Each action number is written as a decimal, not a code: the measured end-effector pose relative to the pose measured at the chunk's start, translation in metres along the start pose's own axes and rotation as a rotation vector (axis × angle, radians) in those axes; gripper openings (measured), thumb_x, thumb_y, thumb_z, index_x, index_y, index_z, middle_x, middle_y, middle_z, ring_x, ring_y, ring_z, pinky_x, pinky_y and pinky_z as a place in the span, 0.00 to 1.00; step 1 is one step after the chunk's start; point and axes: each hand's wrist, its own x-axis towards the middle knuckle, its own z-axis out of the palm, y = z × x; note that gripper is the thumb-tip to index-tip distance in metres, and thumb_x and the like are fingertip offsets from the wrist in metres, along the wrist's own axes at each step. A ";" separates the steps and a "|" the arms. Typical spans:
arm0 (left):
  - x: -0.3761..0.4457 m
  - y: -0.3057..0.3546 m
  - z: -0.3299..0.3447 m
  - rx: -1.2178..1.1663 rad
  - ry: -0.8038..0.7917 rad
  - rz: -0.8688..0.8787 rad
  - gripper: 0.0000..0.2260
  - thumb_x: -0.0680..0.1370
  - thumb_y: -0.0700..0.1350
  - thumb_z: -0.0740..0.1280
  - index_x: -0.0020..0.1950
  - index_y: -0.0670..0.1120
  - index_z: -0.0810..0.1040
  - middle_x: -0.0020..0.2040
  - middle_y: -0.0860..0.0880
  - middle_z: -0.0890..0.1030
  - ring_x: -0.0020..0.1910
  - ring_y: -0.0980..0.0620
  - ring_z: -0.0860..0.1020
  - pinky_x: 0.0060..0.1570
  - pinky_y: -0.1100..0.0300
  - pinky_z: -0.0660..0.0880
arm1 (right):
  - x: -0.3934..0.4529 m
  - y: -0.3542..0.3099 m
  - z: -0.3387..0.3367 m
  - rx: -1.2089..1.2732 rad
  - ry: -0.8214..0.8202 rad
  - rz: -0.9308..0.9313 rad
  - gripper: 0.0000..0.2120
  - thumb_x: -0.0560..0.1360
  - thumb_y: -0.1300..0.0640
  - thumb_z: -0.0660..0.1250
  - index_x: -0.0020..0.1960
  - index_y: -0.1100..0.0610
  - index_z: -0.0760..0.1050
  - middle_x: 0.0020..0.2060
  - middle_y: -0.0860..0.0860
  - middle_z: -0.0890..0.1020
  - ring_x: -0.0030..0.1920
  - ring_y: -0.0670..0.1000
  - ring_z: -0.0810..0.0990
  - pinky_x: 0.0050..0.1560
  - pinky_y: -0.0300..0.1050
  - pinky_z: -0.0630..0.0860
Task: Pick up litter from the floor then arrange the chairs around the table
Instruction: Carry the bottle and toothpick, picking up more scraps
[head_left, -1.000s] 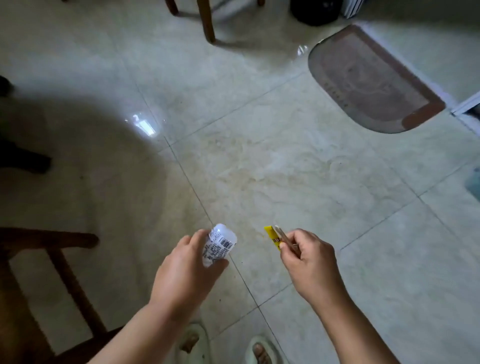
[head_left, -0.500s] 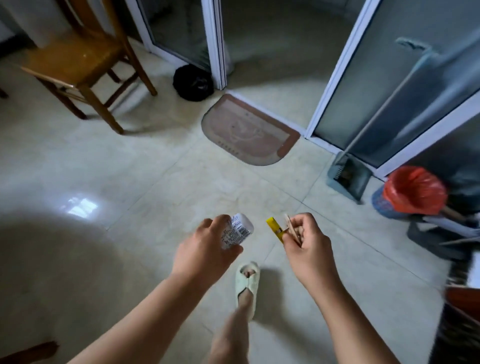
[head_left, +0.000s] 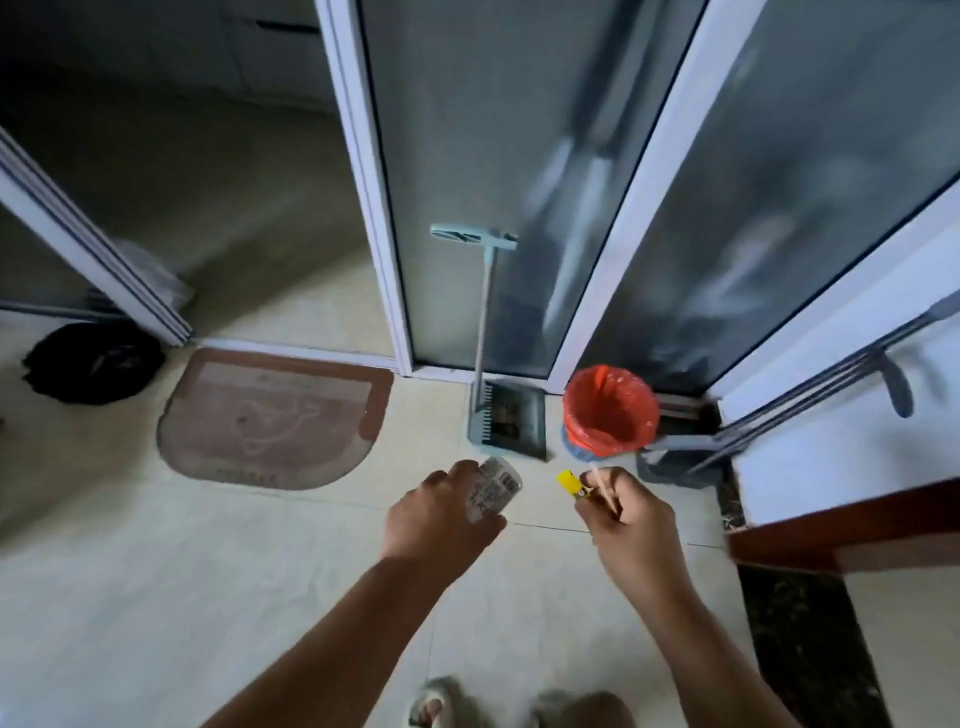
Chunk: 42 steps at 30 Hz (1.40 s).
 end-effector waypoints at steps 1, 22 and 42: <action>0.022 0.020 0.004 0.010 -0.021 0.034 0.24 0.71 0.57 0.66 0.65 0.55 0.67 0.58 0.49 0.79 0.54 0.45 0.78 0.50 0.57 0.73 | 0.018 0.008 -0.013 -0.010 0.025 0.026 0.08 0.69 0.67 0.70 0.49 0.63 0.78 0.40 0.49 0.79 0.36 0.37 0.75 0.38 0.17 0.63; 0.420 0.220 0.189 0.173 -0.285 0.019 0.22 0.73 0.51 0.66 0.65 0.51 0.66 0.58 0.47 0.75 0.51 0.46 0.79 0.42 0.56 0.74 | 0.396 0.237 -0.059 -0.018 -0.003 0.501 0.08 0.73 0.67 0.61 0.49 0.61 0.76 0.43 0.55 0.79 0.41 0.49 0.74 0.32 0.31 0.64; 0.504 0.217 0.251 0.347 -0.440 0.212 0.28 0.73 0.55 0.67 0.70 0.52 0.63 0.68 0.48 0.69 0.63 0.44 0.73 0.55 0.48 0.75 | 0.430 0.284 -0.035 0.094 0.055 0.579 0.16 0.75 0.64 0.63 0.63 0.58 0.71 0.59 0.55 0.79 0.61 0.53 0.77 0.60 0.44 0.72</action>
